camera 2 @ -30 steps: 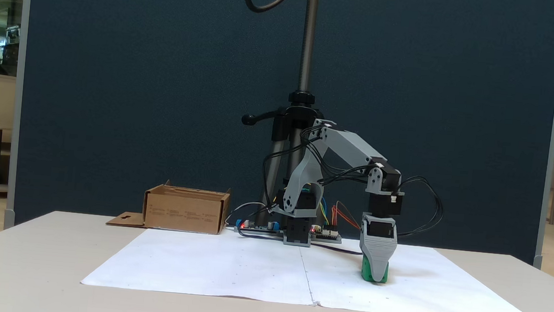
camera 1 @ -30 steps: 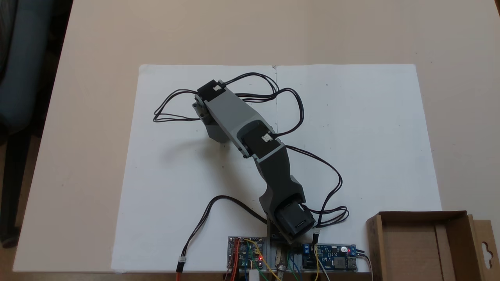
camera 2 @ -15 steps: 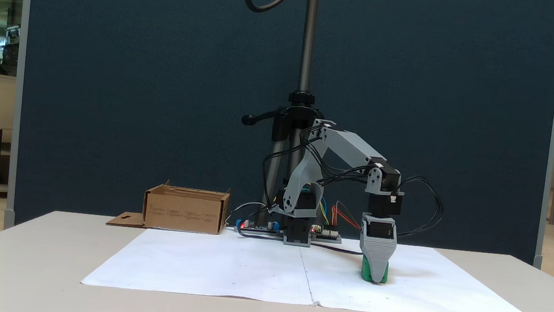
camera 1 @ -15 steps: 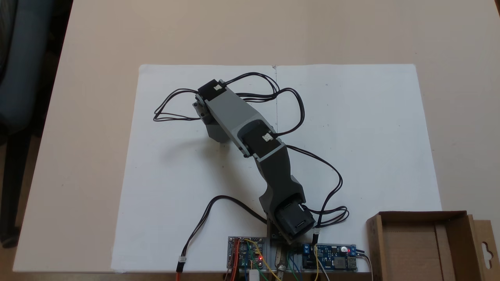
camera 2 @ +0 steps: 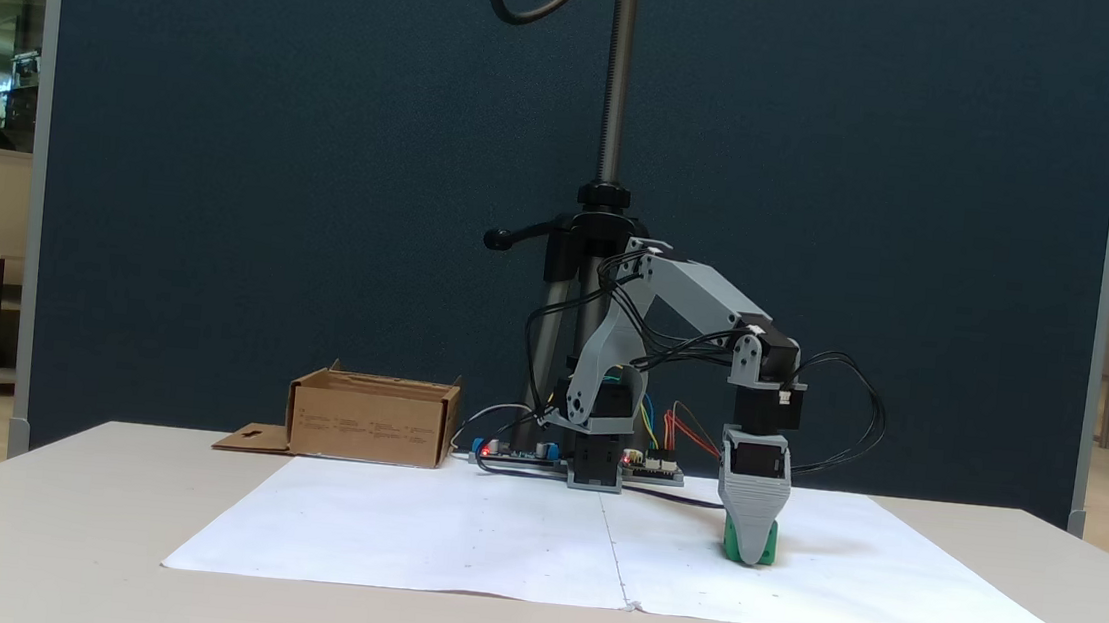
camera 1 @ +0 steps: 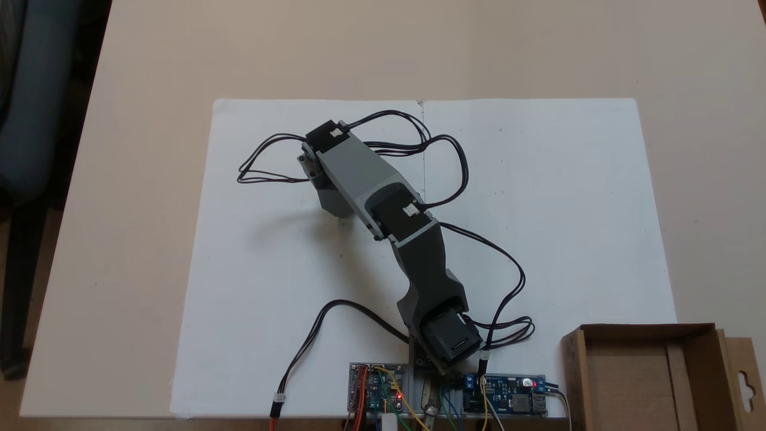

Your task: Grasp a green dice and put it in the bin.

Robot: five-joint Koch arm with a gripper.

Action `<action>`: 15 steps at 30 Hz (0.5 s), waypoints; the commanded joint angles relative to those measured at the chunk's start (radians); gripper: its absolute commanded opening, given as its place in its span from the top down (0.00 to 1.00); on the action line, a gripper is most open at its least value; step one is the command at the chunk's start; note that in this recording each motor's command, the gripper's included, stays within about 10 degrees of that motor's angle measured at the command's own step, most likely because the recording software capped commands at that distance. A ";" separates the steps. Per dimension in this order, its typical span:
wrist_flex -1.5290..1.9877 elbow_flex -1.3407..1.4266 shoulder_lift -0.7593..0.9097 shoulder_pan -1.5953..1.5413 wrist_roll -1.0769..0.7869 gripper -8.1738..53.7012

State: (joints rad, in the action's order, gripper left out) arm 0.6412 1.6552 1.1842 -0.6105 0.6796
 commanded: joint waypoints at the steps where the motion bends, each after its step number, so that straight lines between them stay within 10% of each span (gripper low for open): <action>1: -0.023 0.005 0.014 -0.006 0.083 0.40; 9: -0.023 0.015 0.018 -0.003 0.086 0.66; 15: -0.025 0.017 0.044 0.037 0.081 0.66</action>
State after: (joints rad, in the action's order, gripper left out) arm 0.6289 1.6628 1.1950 -0.5783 0.6811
